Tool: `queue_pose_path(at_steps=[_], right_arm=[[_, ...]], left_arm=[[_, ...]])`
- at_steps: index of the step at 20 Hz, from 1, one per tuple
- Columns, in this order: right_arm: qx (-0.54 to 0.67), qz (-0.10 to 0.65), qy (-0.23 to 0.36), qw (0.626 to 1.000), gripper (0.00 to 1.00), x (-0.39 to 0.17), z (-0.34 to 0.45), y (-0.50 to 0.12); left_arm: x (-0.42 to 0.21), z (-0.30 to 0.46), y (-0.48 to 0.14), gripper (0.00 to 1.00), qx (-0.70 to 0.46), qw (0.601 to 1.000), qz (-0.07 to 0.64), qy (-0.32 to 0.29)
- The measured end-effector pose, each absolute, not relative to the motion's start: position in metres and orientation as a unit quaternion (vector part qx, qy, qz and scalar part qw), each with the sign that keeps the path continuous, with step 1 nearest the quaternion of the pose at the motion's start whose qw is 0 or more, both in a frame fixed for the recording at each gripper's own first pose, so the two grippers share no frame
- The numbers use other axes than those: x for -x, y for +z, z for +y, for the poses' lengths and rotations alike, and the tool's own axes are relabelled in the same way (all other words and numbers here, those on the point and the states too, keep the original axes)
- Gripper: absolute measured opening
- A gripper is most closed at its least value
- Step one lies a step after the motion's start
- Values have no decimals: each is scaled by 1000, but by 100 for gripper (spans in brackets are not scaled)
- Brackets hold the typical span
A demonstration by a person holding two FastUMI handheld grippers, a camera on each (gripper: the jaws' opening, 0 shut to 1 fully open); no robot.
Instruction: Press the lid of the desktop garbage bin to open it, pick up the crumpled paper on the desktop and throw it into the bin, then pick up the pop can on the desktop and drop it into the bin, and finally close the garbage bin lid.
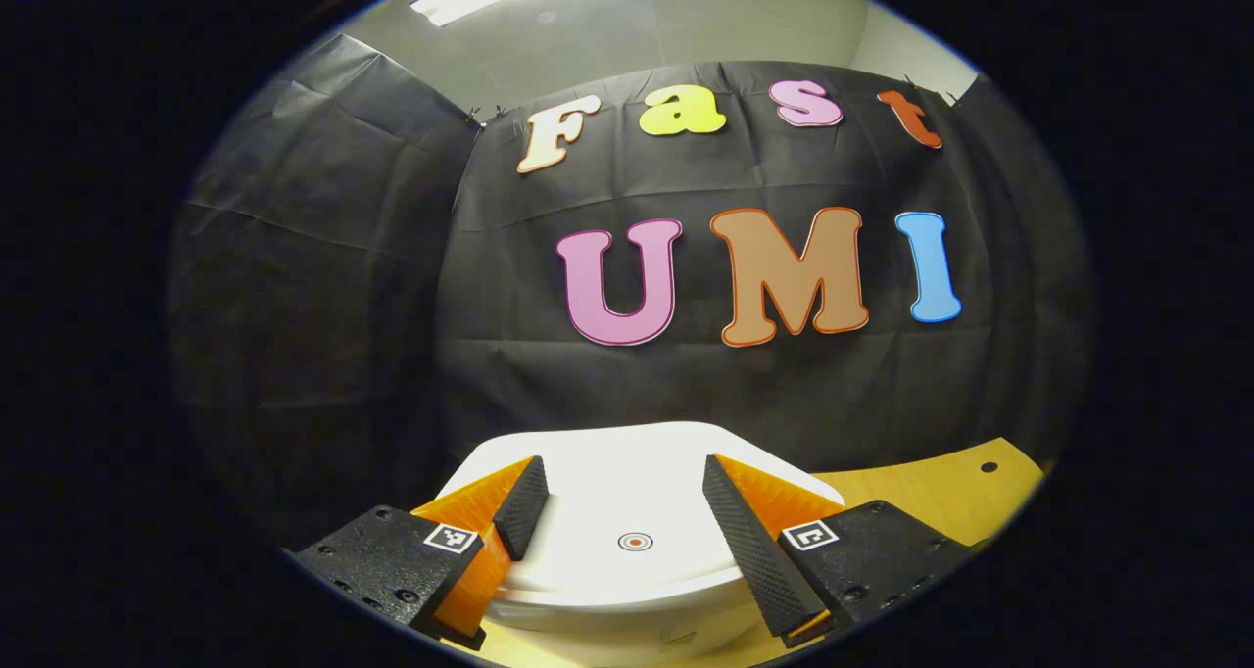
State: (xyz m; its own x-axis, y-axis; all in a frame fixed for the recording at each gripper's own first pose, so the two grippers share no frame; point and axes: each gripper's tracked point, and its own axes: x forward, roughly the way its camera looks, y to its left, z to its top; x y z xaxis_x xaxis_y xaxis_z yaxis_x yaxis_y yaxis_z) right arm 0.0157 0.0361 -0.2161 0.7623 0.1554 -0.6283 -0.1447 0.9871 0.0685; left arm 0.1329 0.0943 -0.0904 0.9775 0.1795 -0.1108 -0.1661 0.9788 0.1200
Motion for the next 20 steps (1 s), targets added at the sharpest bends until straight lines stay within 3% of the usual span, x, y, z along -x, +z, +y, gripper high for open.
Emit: queue_pose_path(at_steps=[11, 15, 20], right_arm=[[-10, 302, 101, 948, 96, -18, 43, -191], [-19, 291, 97, 952, 96, -16, 42, -183], [-17, 280, 99, 955, 96, -15, 41, -170]], left_arm=[[-130, 97, -82, 96, -48, 987, 130, 78], [-116, 83, -28, 94, -32, 996, 55, 66], [-73, 28, 4, 92, -1, 1000, 5, -12]])
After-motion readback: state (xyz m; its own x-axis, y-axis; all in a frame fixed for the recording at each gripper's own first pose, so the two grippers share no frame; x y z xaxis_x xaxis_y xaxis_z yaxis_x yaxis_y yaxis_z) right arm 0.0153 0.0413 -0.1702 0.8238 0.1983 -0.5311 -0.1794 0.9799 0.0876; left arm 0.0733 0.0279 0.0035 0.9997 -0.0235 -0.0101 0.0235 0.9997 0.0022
